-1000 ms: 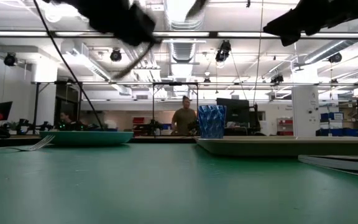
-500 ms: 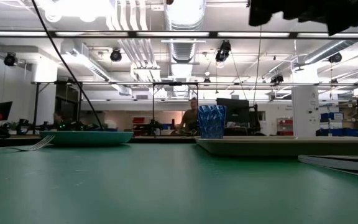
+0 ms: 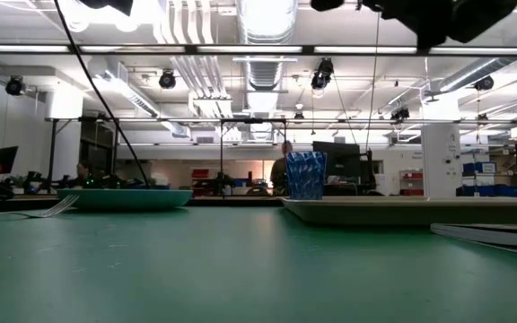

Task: Pick and place plate/cup/fork/spoon on tray
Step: Put the orange spoon on the bottom of the white serving tray

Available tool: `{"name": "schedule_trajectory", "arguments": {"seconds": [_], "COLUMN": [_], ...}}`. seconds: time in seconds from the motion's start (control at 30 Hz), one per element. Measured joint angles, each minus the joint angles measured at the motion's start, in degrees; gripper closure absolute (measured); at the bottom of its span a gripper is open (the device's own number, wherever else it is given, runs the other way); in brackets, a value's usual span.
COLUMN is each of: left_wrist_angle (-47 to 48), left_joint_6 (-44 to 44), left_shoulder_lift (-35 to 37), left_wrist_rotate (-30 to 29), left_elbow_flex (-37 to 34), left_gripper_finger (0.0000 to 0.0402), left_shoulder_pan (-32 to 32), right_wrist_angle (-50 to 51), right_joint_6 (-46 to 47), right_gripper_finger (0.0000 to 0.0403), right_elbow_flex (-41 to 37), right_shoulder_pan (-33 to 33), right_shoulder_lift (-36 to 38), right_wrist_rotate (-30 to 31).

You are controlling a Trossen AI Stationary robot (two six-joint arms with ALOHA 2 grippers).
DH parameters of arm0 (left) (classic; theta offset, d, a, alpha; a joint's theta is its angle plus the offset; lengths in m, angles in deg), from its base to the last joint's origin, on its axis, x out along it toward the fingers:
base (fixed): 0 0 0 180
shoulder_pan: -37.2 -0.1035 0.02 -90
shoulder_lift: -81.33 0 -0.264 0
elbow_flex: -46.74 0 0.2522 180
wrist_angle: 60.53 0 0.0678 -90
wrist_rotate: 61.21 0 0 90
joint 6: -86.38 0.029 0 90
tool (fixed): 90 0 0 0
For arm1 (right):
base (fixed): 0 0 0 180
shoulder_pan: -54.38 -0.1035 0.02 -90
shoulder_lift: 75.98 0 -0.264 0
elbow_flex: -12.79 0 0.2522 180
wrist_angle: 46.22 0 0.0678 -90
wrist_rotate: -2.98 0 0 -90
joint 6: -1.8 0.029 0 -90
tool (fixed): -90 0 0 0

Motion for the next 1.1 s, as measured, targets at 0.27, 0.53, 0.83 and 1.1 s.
{"name": "schedule_trajectory", "arguments": {"seconds": [0.27,0.53,0.83,1.1], "left_wrist_angle": [2.53,2.73,-0.72,-1.78], "left_joint_6": [-3.71,-4.63,-8.63,-8.55], "left_shoulder_lift": [0.04,0.09,0.17,0.24], "left_wrist_rotate": [0.91,7.8,8.61,8.66], "left_elbow_flex": [-0.24,-2.05,-2.91,-2.91], "left_gripper_finger": [0.0396,0.0396,0.0395,0.0395], "left_shoulder_pan": [-0.28,-0.28,-0.18,-0.13], "right_wrist_angle": [0.01,0.02,0.75,1.36], "right_joint_6": [-2.29,-4.69,-5.52,-6.05], "right_gripper_finger": [0.0239,0.0242,0.0244,0.0252], "right_elbow_flex": [5.82,9.64,14.97,16.14], "right_shoulder_pan": [-0.65,-3.71,-5.19,-5.34], "right_shoulder_lift": [-6.16,-11.42,-16.18,-16.23], "right_wrist_rotate": [-6.4,-7.51,-8.87,-10.16]}}
